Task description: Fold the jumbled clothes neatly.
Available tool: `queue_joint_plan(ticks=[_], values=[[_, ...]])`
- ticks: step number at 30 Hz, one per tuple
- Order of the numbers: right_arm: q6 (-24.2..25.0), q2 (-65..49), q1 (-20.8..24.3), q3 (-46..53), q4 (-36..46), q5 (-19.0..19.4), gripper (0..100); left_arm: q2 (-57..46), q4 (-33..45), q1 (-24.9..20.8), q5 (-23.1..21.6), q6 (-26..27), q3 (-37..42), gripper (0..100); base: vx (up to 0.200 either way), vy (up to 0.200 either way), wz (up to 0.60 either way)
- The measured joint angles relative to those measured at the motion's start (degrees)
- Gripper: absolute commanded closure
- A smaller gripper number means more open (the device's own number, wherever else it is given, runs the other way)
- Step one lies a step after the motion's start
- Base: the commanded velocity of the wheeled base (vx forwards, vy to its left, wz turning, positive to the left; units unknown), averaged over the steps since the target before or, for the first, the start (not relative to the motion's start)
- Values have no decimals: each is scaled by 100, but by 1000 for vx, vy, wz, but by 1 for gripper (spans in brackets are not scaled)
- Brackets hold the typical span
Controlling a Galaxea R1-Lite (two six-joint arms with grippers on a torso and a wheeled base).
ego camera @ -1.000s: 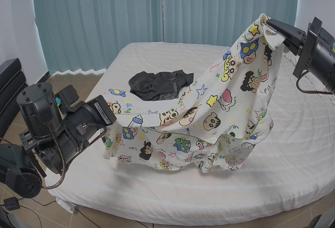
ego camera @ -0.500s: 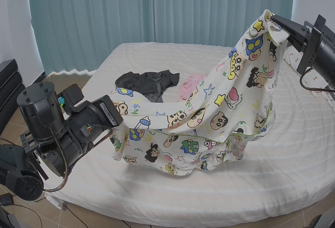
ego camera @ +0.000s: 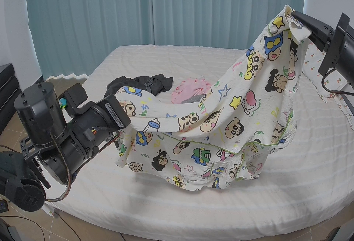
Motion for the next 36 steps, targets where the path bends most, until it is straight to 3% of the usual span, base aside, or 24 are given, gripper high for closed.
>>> queue_joint_plan(ticks=[30,36], values=[[-80,13,0,-13,-7,-1,100,133,-18,-57,35,6,52,100,0,-200,0],[-113,7,0,-13,-7,-1,100,135,-13,-52,63,15,66,100,0,0,0]])
